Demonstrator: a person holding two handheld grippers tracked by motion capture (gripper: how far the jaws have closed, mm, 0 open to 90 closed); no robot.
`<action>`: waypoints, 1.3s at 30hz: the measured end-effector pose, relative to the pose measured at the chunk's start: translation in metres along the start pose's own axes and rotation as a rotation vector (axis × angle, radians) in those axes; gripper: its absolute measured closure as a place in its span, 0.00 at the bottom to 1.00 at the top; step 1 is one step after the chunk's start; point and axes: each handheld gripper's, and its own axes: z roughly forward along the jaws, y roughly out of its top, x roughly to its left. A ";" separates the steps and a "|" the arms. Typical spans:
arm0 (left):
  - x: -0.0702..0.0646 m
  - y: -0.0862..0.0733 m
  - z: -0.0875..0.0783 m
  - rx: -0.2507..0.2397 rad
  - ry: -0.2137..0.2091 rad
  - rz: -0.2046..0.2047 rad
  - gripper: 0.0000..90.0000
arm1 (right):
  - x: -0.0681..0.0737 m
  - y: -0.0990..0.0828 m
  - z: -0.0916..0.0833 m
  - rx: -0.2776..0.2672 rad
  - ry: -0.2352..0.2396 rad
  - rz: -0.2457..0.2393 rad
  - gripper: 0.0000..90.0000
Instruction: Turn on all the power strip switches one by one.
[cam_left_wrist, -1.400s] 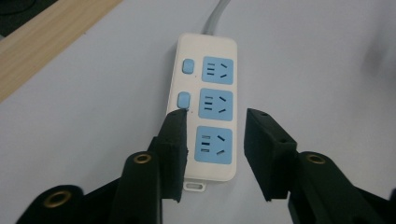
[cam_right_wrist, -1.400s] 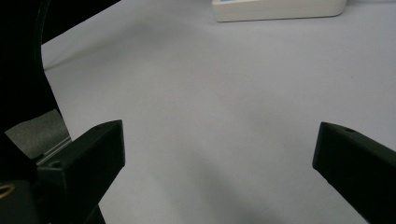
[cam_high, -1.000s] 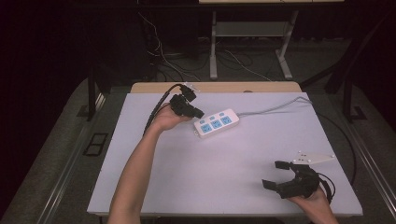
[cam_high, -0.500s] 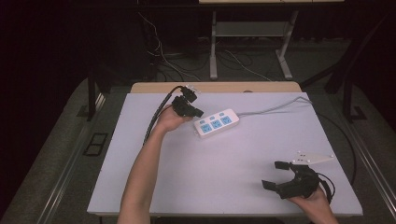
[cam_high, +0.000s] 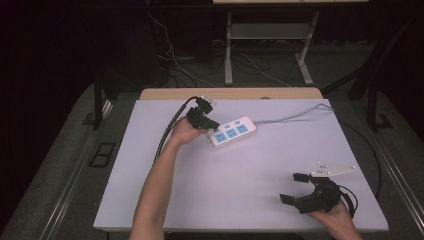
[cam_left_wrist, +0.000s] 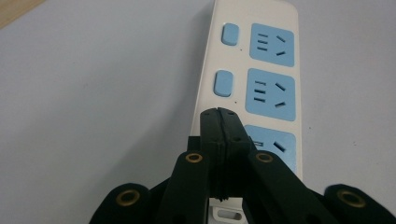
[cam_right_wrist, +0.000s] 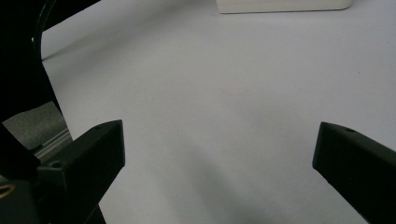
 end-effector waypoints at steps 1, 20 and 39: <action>-0.001 0.000 0.000 -0.004 0.000 -0.002 0.99 | 0.000 0.000 0.000 0.000 -0.001 0.000 0.02; 0.001 -0.007 0.005 -0.037 -0.011 -0.003 0.99 | -0.002 0.001 -0.001 -0.015 0.008 0.021 0.02; 0.004 -0.008 0.007 -0.018 -0.051 -0.023 1.00 | -0.006 0.001 -0.008 -0.059 -0.001 0.037 0.02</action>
